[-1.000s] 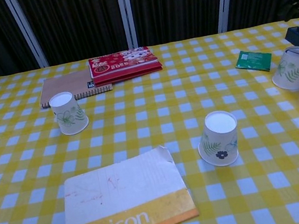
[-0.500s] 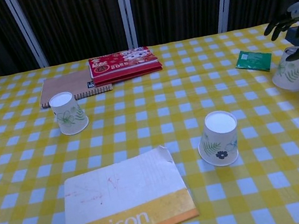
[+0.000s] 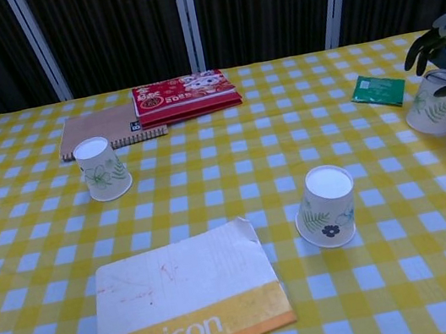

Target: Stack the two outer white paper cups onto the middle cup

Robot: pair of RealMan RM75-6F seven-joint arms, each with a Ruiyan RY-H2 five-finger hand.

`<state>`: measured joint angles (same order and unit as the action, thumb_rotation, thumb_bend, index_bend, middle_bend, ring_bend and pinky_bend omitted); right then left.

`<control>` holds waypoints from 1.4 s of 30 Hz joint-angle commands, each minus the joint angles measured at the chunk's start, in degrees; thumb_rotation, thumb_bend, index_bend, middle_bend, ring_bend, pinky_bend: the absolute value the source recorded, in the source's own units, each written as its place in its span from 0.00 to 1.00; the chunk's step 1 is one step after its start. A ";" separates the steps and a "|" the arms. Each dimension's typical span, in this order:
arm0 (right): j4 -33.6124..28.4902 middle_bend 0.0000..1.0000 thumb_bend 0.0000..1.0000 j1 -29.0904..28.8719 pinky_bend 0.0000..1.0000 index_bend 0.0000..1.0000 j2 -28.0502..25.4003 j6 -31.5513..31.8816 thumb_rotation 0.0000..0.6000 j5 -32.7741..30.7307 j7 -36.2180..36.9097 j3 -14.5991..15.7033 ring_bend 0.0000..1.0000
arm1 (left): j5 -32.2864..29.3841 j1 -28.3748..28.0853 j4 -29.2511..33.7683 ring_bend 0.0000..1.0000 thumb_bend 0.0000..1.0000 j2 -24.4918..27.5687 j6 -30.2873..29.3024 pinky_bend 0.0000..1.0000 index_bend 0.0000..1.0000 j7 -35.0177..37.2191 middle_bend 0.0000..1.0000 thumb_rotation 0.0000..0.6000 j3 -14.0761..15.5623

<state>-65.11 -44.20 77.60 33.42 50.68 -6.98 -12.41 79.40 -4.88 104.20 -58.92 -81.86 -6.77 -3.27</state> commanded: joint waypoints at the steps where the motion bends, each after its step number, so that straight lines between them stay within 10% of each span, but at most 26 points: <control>1: 2.48 0.37 0.24 -0.53 0.42 0.33 1.63 -0.70 1.00 -0.33 -0.03 0.60 0.29 | -0.24 -0.04 -0.06 0.00 0.00 -0.10 0.09 0.00 0.00 -0.19 0.00 1.00 -0.01; 12: 1.55 0.44 0.29 0.05 0.49 0.40 1.51 2.64 1.00 4.30 2.92 -0.04 0.37 | -0.97 -0.34 -0.13 0.00 0.00 -0.22 0.59 0.00 0.00 -0.34 0.00 1.00 -0.12; 27: -36.80 0.43 0.29 3.65 0.49 0.39 -17.77 15.06 1.00 25.76 3.81 -0.85 0.37 | 1.36 -0.36 0.33 0.00 0.00 0.98 0.71 0.00 0.00 2.47 0.00 1.00 0.68; 42: -47.12 0.43 0.29 -2.10 0.49 0.39 -14.12 11.70 1.00 26.31 -9.13 0.47 0.37 | 2.44 -0.34 0.04 0.00 0.00 1.88 0.93 0.00 0.00 5.41 0.00 1.00 1.17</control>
<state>-111.64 -45.21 62.06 45.71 78.44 -14.00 -12.22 81.86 -5.23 104.29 -57.09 -80.91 -1.46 -2.09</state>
